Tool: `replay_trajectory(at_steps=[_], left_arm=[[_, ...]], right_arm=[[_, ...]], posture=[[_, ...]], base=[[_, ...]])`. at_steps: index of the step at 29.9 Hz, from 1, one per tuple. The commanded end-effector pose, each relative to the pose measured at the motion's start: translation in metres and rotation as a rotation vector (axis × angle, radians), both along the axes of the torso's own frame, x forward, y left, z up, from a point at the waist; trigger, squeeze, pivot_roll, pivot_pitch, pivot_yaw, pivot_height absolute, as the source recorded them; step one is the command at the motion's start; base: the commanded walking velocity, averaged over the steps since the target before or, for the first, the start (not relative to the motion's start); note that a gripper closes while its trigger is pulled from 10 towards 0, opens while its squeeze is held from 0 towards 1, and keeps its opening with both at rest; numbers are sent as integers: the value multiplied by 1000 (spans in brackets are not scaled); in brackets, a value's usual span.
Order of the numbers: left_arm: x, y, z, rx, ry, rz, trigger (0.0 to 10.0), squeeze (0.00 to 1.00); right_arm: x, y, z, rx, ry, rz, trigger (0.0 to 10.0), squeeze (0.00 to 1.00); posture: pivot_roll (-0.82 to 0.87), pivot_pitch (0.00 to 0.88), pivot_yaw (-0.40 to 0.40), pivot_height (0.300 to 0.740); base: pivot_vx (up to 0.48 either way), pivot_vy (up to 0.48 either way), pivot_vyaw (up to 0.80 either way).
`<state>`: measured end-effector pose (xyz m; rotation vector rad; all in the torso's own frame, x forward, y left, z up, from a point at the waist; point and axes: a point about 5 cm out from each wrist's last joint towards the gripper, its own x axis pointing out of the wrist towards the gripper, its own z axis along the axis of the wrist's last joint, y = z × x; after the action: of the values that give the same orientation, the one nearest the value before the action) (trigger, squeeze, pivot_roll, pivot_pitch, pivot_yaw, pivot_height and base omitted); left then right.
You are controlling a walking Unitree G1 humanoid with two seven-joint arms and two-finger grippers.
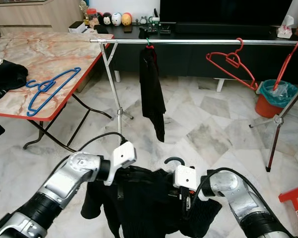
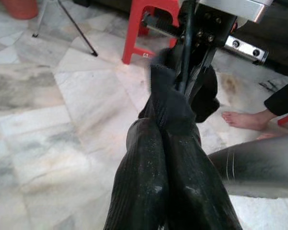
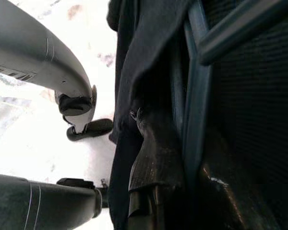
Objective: Hang hanger
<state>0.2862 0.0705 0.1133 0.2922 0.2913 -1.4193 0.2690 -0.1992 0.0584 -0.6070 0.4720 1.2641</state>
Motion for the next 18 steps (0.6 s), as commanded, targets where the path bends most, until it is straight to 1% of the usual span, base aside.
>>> replay_trajectory(at_steps=[1, 6, 9, 10, 11, 12, 14, 15, 16, 17, 18], left_arm=[[3, 10, -1, 44, -6, 12, 0, 0], [5, 16, -1, 70, -21, 29, 0, 0], [7, 24, -3, 97, -26, 42, 0, 0], [8, 27, -3, 111, -30, 46, 0, 0], [8, 27, -3, 111, -30, 46, 0, 0], [10, 33, -4, 136, -39, 59, 0, 0], [11, 39, -6, 173, -52, 69, 0, 0], [13, 45, -8, 219, -68, 80, 0, 0], [13, 45, -8, 219, -68, 80, 0, 0], [15, 51, -11, 257, -80, 93, 0, 0], [16, 53, -11, 268, -81, 97, 0, 0]], right_arm=[[6, -3, 7, -5, -40, -10, 0, 0], [6, -6, 7, -12, -44, -21, 0, 0], [6, -10, 7, -41, -48, -17, 0, 0], [6, -14, 6, -67, -51, -19, 0, 0], [6, -14, 6, -67, -51, -19, 0, 0], [5, -20, 5, -96, -52, -27, 0, 0], [4, -24, 4, -115, -53, -38, 0, 0], [3, -28, 3, -145, -55, -40, 0, 0], [3, -28, 3, -145, -55, -40, 0, 0], [2, -32, 1, -192, -59, -33, 0, 0], [1, -34, -1, -213, -61, -29, 0, 0]], posture=[[-35, 18, 18, 740], [-34, 20, 19, 740], [-37, 21, 19, 740], [-36, 22, 18, 740], [-36, 22, 18, 740], [-36, 22, 18, 740], [-36, 24, 19, 740], [-36, 24, 19, 740], [-36, 24, 19, 740], [-36, 25, 19, 740], [-36, 25, 19, 740]], base=[[0, 0, 0], [0, 0, 0], [0, 0, 0], [0, 0, 0], [0, 0, 0], [0, 0, 0], [0, 0, 0], [0, 0, 0], [0, 0, 0], [0, 0, 0], [0, 0, 0]])
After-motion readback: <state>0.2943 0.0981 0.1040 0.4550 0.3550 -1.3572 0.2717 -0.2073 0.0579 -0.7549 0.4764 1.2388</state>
